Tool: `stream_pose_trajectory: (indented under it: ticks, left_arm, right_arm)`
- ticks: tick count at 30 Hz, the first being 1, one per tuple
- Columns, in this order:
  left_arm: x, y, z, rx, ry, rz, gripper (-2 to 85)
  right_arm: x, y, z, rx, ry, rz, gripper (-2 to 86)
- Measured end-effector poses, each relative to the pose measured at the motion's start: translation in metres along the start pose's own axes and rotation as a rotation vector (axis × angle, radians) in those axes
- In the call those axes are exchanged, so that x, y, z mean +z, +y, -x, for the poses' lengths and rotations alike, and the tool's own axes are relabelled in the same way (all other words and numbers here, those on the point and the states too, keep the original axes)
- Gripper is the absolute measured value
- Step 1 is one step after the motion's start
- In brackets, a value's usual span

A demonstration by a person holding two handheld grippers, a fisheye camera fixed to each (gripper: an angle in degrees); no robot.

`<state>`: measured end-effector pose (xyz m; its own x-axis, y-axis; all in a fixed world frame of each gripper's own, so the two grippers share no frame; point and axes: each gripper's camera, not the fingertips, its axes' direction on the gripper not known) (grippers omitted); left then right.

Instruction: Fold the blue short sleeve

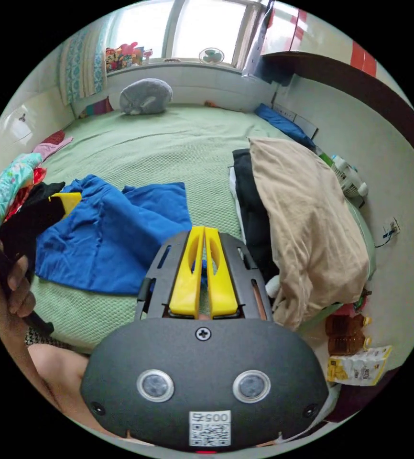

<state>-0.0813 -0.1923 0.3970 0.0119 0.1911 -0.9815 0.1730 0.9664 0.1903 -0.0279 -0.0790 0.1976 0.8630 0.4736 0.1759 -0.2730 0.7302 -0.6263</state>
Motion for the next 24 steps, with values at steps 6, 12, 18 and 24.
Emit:
stream_pose_trajectory:
  ticks: [6, 12, 18, 24]
  left_arm:
    - [0.053, 0.005, 0.046, -0.072, -0.142, 0.199, -0.6]
    - [0.088, 0.014, 0.068, -0.113, -0.196, 0.204, -0.4]
    - [0.118, 0.009, 0.043, -0.038, -0.404, 0.194, -0.6]
    - [0.132, -0.017, 0.064, -0.138, -0.290, 0.300, -0.5]
  right_arm:
    - [0.037, -0.014, 0.056, -0.161, 0.023, 0.158, -1.1]
    - [0.068, -0.023, 0.064, -0.198, 0.018, 0.248, -1.1]
    - [0.080, -0.035, 0.048, -0.198, -0.072, 0.299, -1.0]
    - [0.090, -0.044, 0.037, -0.203, -0.084, 0.313, -1.3]
